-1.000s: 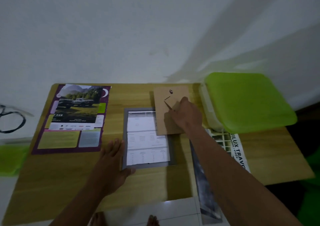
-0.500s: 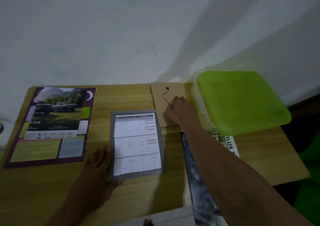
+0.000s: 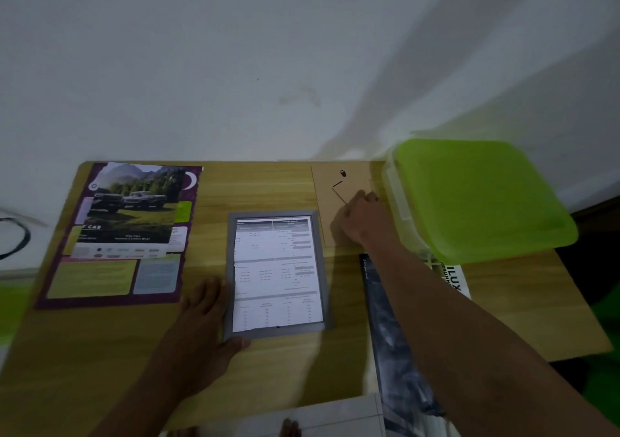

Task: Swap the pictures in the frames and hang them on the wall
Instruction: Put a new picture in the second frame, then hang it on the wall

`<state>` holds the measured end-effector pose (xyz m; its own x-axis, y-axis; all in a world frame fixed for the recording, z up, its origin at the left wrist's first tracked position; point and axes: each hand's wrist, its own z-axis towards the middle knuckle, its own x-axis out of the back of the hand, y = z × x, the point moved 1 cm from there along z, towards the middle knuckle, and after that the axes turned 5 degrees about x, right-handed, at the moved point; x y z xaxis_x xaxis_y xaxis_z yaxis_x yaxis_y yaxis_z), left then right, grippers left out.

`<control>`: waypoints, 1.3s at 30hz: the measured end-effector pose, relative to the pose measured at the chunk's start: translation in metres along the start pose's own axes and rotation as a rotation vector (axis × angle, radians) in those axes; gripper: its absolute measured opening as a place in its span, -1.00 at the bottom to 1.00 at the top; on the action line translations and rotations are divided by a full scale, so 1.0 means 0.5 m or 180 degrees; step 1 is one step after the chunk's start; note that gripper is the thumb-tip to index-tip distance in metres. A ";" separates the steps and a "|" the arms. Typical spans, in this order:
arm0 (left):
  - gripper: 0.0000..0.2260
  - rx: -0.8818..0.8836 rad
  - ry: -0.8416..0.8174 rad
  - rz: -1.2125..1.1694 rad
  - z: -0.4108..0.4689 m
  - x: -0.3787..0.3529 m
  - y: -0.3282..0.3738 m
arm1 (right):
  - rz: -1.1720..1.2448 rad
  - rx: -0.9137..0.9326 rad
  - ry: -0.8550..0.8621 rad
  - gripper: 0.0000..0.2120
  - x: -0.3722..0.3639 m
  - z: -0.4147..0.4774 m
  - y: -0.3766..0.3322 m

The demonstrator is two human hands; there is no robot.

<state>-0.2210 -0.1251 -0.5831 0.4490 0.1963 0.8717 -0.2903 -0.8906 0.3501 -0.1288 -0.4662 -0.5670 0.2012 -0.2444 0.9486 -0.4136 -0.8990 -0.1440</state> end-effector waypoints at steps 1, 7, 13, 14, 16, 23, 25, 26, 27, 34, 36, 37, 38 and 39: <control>-0.04 -0.0009 0.0010 -0.0024 -0.001 0.001 0.001 | -0.0022 0.0044 0.0025 -0.45 0.001 -0.003 -0.002; -0.02 -0.0011 0.0046 -0.0066 -0.002 0.000 0.002 | 0.0210 0.0985 0.0229 -0.50 0.011 -0.084 -0.076; 0.07 0.0097 0.0010 -0.0082 -0.008 0.028 0.021 | 0.0385 0.0835 -0.0059 -0.41 -0.054 -0.258 -0.145; 0.06 0.0104 0.0039 -0.0064 -0.008 0.032 0.026 | 0.0328 0.0754 -0.0083 -0.34 -0.067 -0.275 -0.148; 0.05 0.0093 0.0132 0.0144 -0.006 0.036 0.034 | 0.0256 0.0607 -0.0126 -0.21 -0.085 -0.291 -0.153; 0.00 -0.0096 0.0056 0.0385 0.011 0.028 0.041 | 0.0447 0.0414 -0.0366 -0.11 -0.090 -0.293 -0.160; -0.01 -0.0069 0.0037 0.0461 0.010 0.028 0.042 | 0.0554 0.0387 -0.0372 -0.14 -0.094 -0.293 -0.163; -0.02 -0.0054 0.0028 0.0502 0.009 0.028 0.043 | 0.0579 0.0383 -0.0358 -0.17 -0.096 -0.292 -0.165; -0.03 -0.0046 0.0026 0.0550 0.009 0.030 0.045 | 0.0610 0.0381 -0.0337 -0.21 -0.097 -0.290 -0.165; -0.06 0.0046 0.0187 0.0648 0.008 0.030 0.052 | 0.0831 0.0578 0.0140 -0.50 -0.098 -0.292 -0.171; -0.14 0.0180 0.0381 0.0464 0.008 0.029 0.061 | 0.1236 0.0482 0.0227 -0.44 -0.093 -0.297 -0.173; -0.19 0.0232 0.0482 0.0384 0.006 0.029 0.066 | 0.1499 0.0390 0.0272 -0.40 -0.087 -0.301 -0.174; -0.24 0.0252 0.0560 0.0307 0.004 0.029 0.070 | 0.1795 0.0270 0.0319 -0.36 -0.082 -0.304 -0.174; -0.26 0.0263 0.0626 0.0240 0.003 0.028 0.073 | 0.2060 0.0170 0.0392 -0.36 -0.074 -0.307 -0.173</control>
<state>-0.2240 -0.1556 -0.5589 0.2528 0.1970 0.9473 -0.2430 -0.9348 0.2592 -0.2366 -0.3236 -0.5463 -0.1776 -0.7011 0.6906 -0.3716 -0.6020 -0.7067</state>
